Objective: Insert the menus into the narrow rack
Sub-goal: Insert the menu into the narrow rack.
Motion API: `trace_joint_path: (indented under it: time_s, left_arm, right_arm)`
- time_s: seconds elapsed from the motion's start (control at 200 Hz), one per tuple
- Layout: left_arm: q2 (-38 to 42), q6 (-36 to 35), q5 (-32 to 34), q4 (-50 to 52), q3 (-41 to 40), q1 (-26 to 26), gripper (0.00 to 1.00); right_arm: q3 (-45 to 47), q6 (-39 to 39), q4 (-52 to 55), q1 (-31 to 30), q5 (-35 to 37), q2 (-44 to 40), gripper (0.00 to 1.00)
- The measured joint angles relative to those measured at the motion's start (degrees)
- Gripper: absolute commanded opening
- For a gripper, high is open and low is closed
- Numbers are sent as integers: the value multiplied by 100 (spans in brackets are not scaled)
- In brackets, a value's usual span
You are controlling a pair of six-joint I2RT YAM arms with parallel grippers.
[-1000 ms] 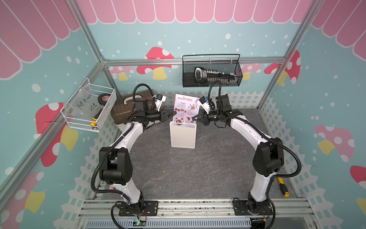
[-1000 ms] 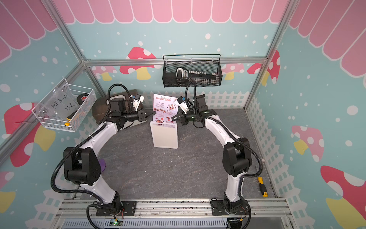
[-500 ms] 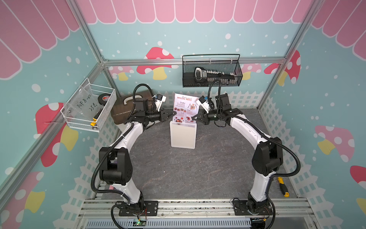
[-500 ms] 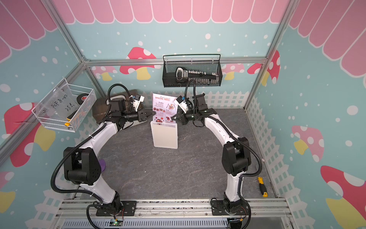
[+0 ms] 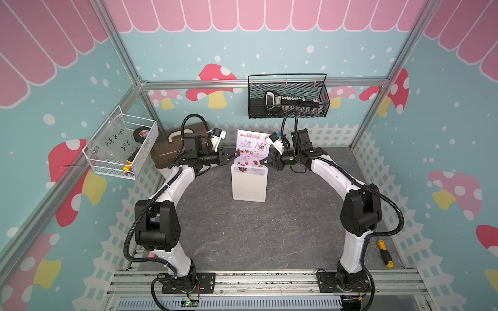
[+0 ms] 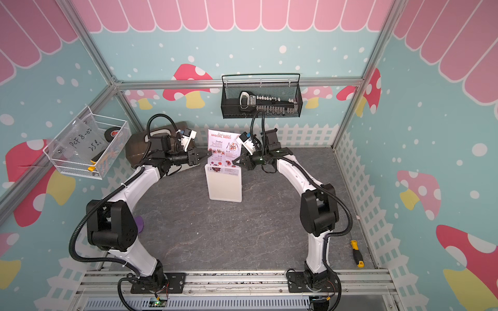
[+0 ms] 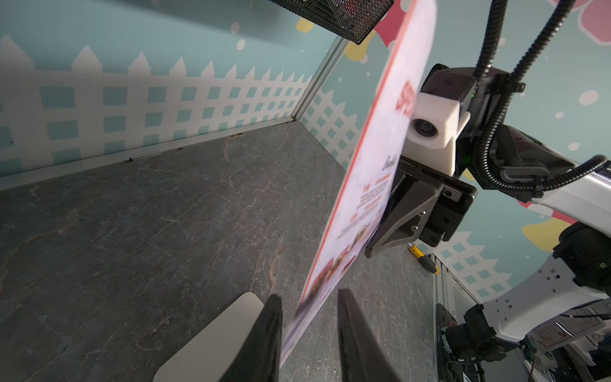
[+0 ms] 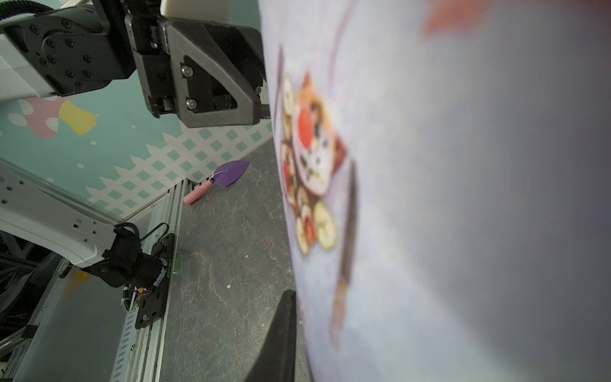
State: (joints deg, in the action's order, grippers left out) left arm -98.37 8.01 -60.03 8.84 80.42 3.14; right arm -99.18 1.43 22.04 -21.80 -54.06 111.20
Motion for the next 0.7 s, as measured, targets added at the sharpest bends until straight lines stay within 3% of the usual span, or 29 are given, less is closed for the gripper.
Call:
trace_joint_path:
  time_s: [0.12,0.375,0.695]
  left_arm:
    - [0,-31,-15,9,2,0,12]
    - [0,-79,-20,13,2,0,10]
    - [0,-76,2,-7,-133,0,8]
  right_arm:
    - [0,-11,7,0,4,0,17]
    - [17,90,-166,0,50,0,17]
    - [68,251,-409,0,201,0,10]
